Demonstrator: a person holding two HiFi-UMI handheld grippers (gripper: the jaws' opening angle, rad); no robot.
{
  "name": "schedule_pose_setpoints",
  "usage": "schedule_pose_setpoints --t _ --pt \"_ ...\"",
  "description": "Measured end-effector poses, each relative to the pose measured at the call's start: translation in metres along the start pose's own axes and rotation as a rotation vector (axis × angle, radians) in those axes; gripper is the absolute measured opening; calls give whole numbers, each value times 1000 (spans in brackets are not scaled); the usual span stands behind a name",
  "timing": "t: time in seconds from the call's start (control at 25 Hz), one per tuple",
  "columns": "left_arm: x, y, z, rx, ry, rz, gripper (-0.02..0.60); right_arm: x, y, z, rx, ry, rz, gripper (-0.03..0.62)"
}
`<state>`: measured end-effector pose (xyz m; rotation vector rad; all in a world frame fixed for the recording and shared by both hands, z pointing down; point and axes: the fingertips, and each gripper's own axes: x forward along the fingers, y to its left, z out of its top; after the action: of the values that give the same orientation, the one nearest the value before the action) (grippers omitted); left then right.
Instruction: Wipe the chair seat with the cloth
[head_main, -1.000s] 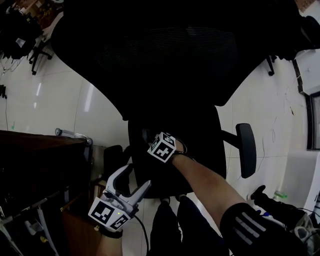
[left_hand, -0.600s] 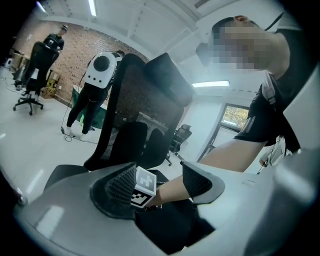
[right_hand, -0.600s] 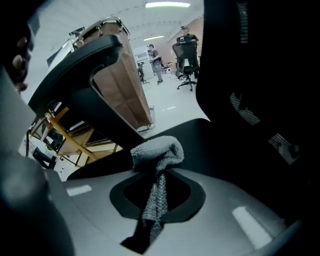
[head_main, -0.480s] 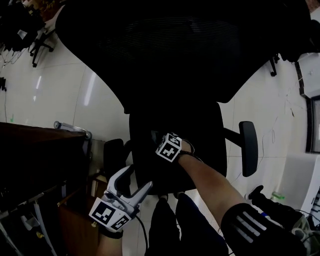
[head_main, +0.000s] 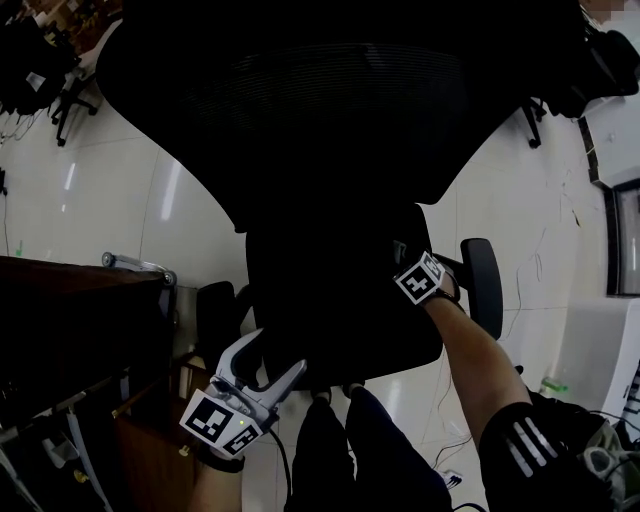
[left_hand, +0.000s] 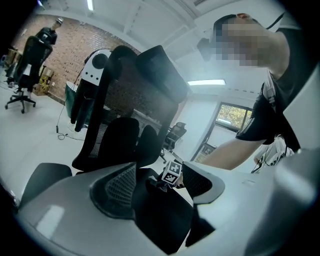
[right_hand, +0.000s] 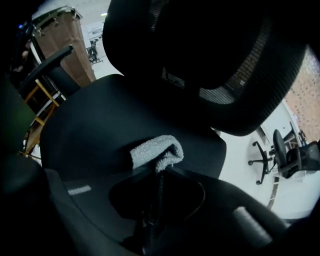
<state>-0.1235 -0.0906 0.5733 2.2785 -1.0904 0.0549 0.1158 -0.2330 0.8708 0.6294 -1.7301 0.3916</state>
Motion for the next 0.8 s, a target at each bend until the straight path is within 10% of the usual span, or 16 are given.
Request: schedule_pose_setpoints --t 0.2,0.56,0.8 --pt "-2 -3 -4 -2 9 -1 315 -9 40 27 -19 -74 76 31" --pt "-26 4 -19 -21 39 51 316 -19 294 138 -269 -254 427 31" --pt "-32 7 -26 -33 31 63 315 3 310 119 -298 -231 426 31"
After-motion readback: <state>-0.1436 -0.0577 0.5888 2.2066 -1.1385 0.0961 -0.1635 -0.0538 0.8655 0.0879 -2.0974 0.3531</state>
